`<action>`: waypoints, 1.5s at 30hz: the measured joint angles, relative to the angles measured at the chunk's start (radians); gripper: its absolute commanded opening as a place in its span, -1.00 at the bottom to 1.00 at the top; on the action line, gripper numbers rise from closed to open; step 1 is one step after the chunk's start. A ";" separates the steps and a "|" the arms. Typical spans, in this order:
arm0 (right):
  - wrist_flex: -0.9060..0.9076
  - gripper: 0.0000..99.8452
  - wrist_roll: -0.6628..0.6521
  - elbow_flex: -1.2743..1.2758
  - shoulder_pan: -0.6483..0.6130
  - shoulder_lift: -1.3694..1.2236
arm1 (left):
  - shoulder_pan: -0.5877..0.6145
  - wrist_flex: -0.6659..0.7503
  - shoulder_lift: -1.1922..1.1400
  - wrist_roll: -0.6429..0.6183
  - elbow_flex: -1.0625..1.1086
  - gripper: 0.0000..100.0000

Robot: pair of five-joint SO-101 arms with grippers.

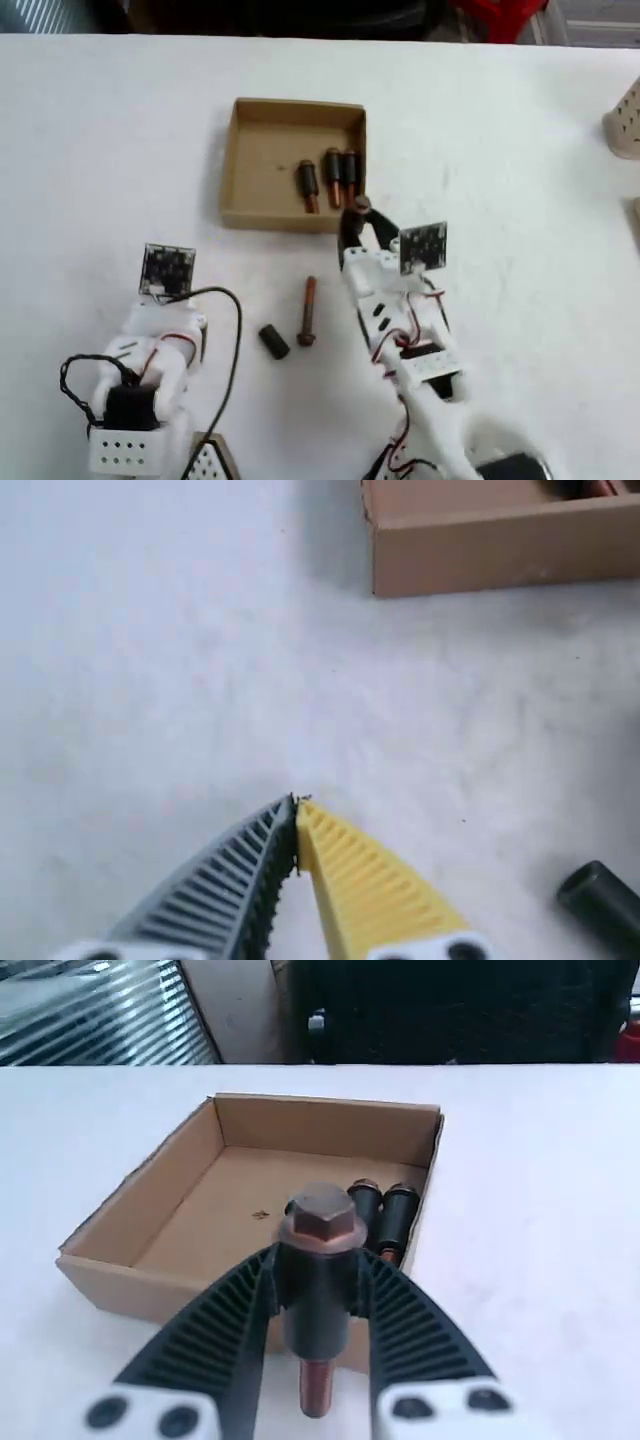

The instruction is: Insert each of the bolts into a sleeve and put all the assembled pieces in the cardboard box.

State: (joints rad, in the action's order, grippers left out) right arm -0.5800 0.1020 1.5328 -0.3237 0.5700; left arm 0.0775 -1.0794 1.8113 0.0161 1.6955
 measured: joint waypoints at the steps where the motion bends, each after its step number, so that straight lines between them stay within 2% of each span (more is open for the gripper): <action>1: 0.104 -0.96 0.000 -0.021 0.002 0.051 | 0.000 0.000 0.000 0.000 0.000 -0.95; 4: 0.393 -0.96 0.000 -0.068 0.000 0.181 | 0.000 0.000 0.000 0.000 0.000 -0.95; 7: 0.600 -0.96 0.000 -0.106 0.000 0.272 | 0.000 0.000 0.000 0.000 0.000 -0.95; 11: 0.792 -0.96 -0.017 -0.193 0.000 0.313 | 0.000 0.000 0.000 0.002 0.000 -0.95; 16: 1.019 -0.96 -0.147 -0.331 0.000 0.321 | 0.000 0.000 0.000 0.002 0.000 -0.95; 21: 1.223 -0.96 -0.169 -0.479 0.000 0.321 | 0.000 0.000 0.000 0.002 0.000 -0.95; 30: 1.470 -0.96 -0.236 -0.752 -0.028 0.265 | 0.000 0.000 0.000 0.002 0.000 -0.95; 37: 1.625 -0.96 -0.247 -1.037 -0.026 -0.032 | 0.000 0.000 0.000 0.002 0.000 -0.95; 45: 1.631 -0.96 -0.247 -1.307 -0.026 -0.373 | 0.000 0.000 0.000 0.002 0.000 -0.95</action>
State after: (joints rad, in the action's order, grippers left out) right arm 1.0510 -0.1450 0.2256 -0.3498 0.1972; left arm 0.0775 -1.0794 1.8113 0.0176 1.6955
